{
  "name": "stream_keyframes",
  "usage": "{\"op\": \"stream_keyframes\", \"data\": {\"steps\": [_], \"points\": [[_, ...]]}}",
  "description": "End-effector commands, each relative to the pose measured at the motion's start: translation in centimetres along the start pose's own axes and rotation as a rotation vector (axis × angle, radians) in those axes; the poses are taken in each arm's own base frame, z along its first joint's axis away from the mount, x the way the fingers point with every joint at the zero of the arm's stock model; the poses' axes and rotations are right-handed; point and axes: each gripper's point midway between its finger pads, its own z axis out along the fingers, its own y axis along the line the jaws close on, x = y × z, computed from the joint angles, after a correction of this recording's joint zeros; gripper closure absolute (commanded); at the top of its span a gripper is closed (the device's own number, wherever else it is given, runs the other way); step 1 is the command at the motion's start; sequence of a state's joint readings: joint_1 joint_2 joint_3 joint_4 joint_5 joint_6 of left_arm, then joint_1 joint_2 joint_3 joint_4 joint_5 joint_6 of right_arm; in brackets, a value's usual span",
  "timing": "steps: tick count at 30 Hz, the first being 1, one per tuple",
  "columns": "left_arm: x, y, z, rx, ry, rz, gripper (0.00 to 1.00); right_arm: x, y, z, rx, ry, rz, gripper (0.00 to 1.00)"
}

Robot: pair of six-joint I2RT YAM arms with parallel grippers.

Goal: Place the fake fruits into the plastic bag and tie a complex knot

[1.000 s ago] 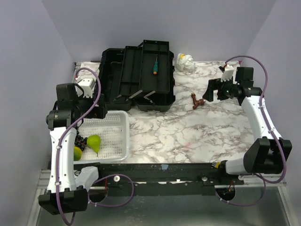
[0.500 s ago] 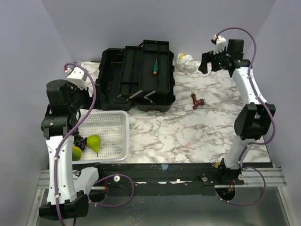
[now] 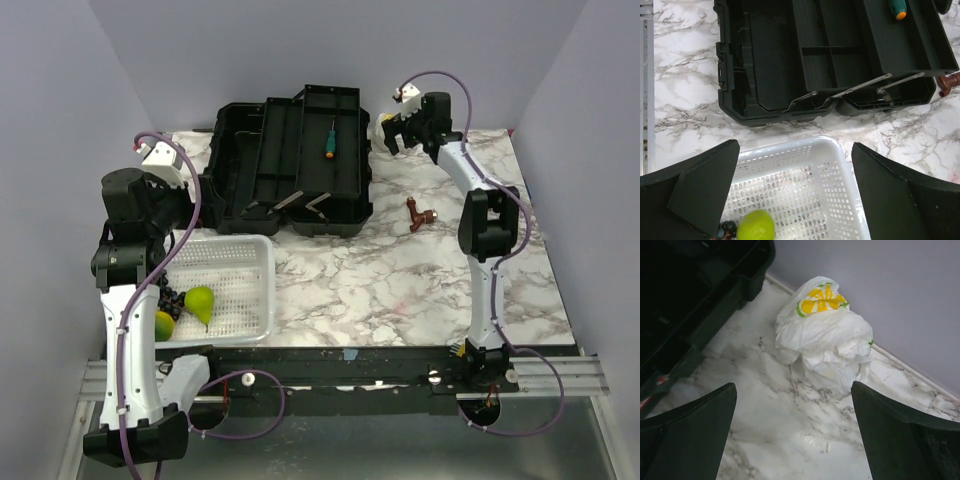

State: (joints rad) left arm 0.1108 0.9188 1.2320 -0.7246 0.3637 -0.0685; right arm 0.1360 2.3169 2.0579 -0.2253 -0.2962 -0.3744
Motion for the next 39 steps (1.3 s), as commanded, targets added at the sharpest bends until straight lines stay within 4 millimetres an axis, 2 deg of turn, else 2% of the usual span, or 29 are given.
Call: {"op": "stream_keyframes", "data": {"steps": [1, 5, 9, 11, 13, 15, 17, 18, 20, 21, 22, 23, 25, 28, 30, 33, 36, 39], "points": [[0.0, 0.0, 0.6, -0.001, -0.009, -0.051, 0.02, 0.4, -4.0, 3.5, 0.162, -0.061, -0.052, 0.0], [0.0, 0.0, 0.7, 0.0, -0.047, -0.034, 0.02, 2.4, -5.0, 6.9, 0.202, -0.06, -0.07, 0.0], [-0.1, 0.2, 0.5, -0.002, -0.094, 0.021, 0.01, 4.2, -4.9, 9.0, 0.204, -0.068, -0.108, 0.0], [-0.2, 0.6, 0.3, -0.03, -0.113, 0.019, 0.01, 4.7, -5.1, 9.5, 0.214, -0.082, -0.141, 0.07], [-0.4, 0.9, 0.2, -0.05, -0.137, 0.023, 0.02, 5.5, -5.2, 9.8, 0.222, -0.072, -0.159, 0.22], [-0.6, 0.9, 0.0, -0.053, -0.153, 0.027, 0.01, 5.6, -5.3, 9.7, 0.224, -0.061, -0.182, 0.42], [-0.9, 0.4, -0.1, -0.029, -0.165, 0.039, 0.02, 4.9, -5.3, 9.0, 0.211, -0.067, -0.189, 0.7], [-1.0, 0.2, -0.2, -0.016, -0.172, 0.047, 0.02, 4.1, -5.5, 8.3, 0.217, -0.078, -0.189, 0.95], [-1.3, -0.4, -0.3, 0.016, -0.182, 0.066, 0.02, 2.3, -5.3, 6.7, 0.206, -0.1, -0.195, 0.99], [-1.6, -0.6, -0.4, 0.028, -0.193, 0.072, 0.01, 0.8, -5.2, 5.6, 0.201, -0.119, -0.202, 0.99], [-1.7, -0.9, -0.4, 0.041, -0.198, 0.08, 0.02, 0.2, -4.9, 4.6, 0.189, -0.125, -0.201, 0.99], [-1.8, -1.2, -0.4, 0.058, -0.203, 0.093, 0.02, -1.6, -4.9, 3.0, 0.189, -0.15, -0.195, 0.99], [-1.9, -1.7, -0.5, 0.095, -0.204, 0.131, 0.01, -3.6, -4.4, 0.0, 0.16, -0.161, -0.162, 0.99], [-1.5, -3.3, -0.8, 0.199, -0.187, 0.226, 0.01, -6.0, -2.6, -5.3, 0.099, -0.143, -0.126, 0.99], [-1.2, -4.9, -1.4, 0.297, -0.181, 0.313, 0.01, -6.7, -0.8, -9.1, 0.04, -0.117, -0.104, 0.99], [-0.7, -7.0, -2.7, 0.43, -0.215, 0.483, 0.01, -7.3, 2.9, -15.1, -0.083, -0.065, -0.056, 0.99], [-0.4, -9.4, -4.5, 0.54, -0.294, 0.702, 0.02, -6.2, 8.4, -21.5, -0.265, 0.01, 0.055, 0.99], [0.5, -12.0, -5.2, 0.625, -0.325, 0.868, 0.02, -4.8, 14.3, -27.6, -0.459, 0.054, 0.202, 0.99]]}}
